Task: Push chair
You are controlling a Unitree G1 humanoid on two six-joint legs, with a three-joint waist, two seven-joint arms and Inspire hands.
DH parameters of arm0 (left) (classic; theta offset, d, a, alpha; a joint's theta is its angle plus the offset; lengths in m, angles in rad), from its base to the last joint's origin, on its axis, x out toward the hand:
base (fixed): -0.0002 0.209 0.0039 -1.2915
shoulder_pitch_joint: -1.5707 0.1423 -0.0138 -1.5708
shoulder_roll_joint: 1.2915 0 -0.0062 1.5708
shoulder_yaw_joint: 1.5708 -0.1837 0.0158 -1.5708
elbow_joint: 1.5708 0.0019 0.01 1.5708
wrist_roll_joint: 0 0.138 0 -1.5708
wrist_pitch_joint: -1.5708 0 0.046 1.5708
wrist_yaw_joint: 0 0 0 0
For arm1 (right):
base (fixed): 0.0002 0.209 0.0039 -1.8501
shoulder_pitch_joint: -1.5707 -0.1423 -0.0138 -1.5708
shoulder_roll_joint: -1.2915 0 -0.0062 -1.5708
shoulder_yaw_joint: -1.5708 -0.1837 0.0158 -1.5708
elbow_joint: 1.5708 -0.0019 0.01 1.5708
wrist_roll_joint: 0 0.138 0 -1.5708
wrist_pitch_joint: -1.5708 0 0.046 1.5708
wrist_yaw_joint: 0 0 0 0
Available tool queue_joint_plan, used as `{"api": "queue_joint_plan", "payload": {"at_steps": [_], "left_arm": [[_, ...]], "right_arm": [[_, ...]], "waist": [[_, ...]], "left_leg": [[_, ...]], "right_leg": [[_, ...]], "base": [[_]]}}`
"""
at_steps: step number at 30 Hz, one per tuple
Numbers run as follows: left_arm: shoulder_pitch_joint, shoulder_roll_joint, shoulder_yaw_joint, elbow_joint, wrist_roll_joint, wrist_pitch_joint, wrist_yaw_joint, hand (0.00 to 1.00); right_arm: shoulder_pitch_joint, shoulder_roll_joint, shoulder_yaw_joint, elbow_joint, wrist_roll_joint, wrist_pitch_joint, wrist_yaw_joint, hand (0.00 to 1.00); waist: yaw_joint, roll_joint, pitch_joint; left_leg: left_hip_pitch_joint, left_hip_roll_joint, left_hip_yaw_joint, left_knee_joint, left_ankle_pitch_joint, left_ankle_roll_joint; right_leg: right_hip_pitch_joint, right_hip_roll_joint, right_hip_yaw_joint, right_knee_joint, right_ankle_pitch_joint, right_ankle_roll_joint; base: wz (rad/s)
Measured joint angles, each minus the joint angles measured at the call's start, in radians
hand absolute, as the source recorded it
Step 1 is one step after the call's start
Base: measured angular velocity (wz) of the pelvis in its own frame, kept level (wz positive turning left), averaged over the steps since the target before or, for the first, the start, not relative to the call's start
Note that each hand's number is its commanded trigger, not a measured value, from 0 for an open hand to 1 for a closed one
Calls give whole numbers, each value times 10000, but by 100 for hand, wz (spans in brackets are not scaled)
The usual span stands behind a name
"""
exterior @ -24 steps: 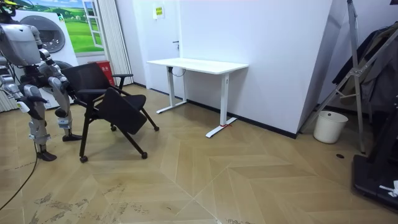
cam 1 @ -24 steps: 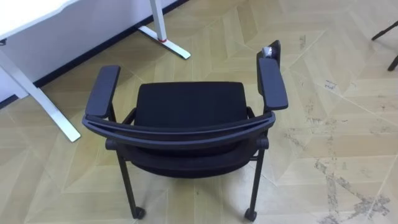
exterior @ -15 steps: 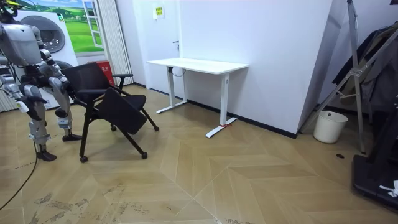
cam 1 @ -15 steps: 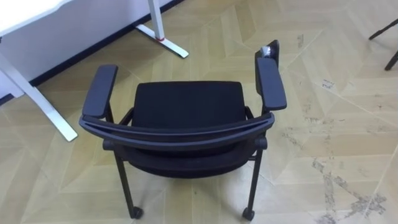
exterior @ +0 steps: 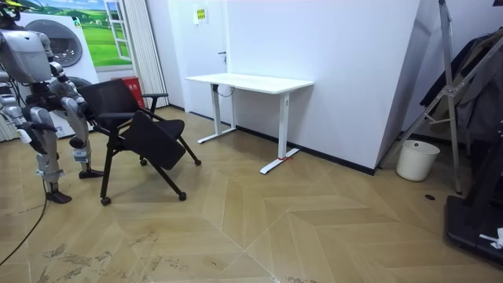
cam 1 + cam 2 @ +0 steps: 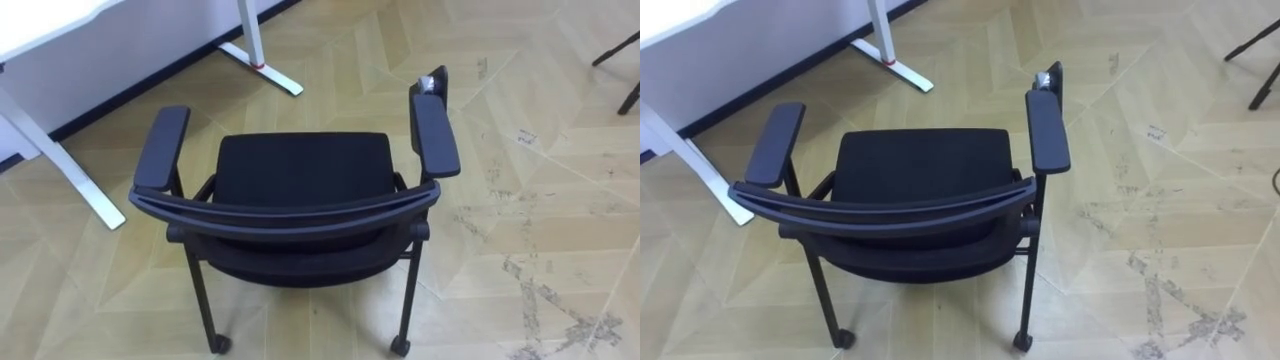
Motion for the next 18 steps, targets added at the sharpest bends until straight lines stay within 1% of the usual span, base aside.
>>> {"api": "queue_joint_plan", "payload": {"at_steps": [3, 5, 8, 9, 11, 13, 16, 18], "left_arm": [[81, -21, 233, -34, 131, 28, 301, 0], [68, -40, 557, -42, 494, 22, 693, 0], [18, -23, 887, -60, 1151, 18, 1268, 0], [-5, -24, 971, -66, 1288, 22, 1373, 0], [-68, 2, 985, -219, 1637, 26, 1858, 0], [-104, 7, 987, -248, 1992, 26, 2266, 0], [-112, 82, 1208, -325, 2397, 60, 2947, 0], [-98, 201, 1398, -403, 2615, 112, 3394, 0]], "right_arm": [[2, -17, -18, -39, -79, -1, -95, 0], [-4, -20, -17, -30, -129, -10, -99, 0], [-2, -33, -37, -15, -206, -16, -103, 0], [-2, -41, -42, -18, -213, -15, -106, 0], [4, -56, -46, -15, -213, -15, -193, 0], [1, -74, -46, -19, -213, -17, -202, 0], [-4, -140, -62, 4, -208, -11, -200, 0], [8, -184, -98, 4, -208, -7, -208, 0]], "waist": [[17, 28, -20], [15, 27, -33], [10, 45, -31], [11, 60, -28], [-10, 146, 37], [-10, 178, 33], [-14, 247, 16], [-14, 282, 10]], "left_leg": [[-2, 2, 3, 15, 0, 1], [33, 2, 3, 15, 0, 1], [77, 2, 3, 14, 0, 1], [93, 2, 3, 16, -1, 1], [182, 1, 5, 17, -2, 2], [181, 1, -1, 18, -2, 2], [179, 2, -26, 40, -2, 2], [181, 0, -29, 43, -2, 2]], "right_leg": [[4, -1, 23, 2, 0, 0], [35, 0, 21, 10, 0, 0], [71, 0, 35, 11, 1, -1], [92, 0, 35, 11, 1, -1], [201, 0, 2, 0, 1, -1], [234, 2, -34, -6, 1, -1], [242, 2, -29, -4, -1, 0], [250, 2, -8, -5, -4, 5]], "base": [[0], [0], [0], [0], [2], [5], [1], [0]]}}
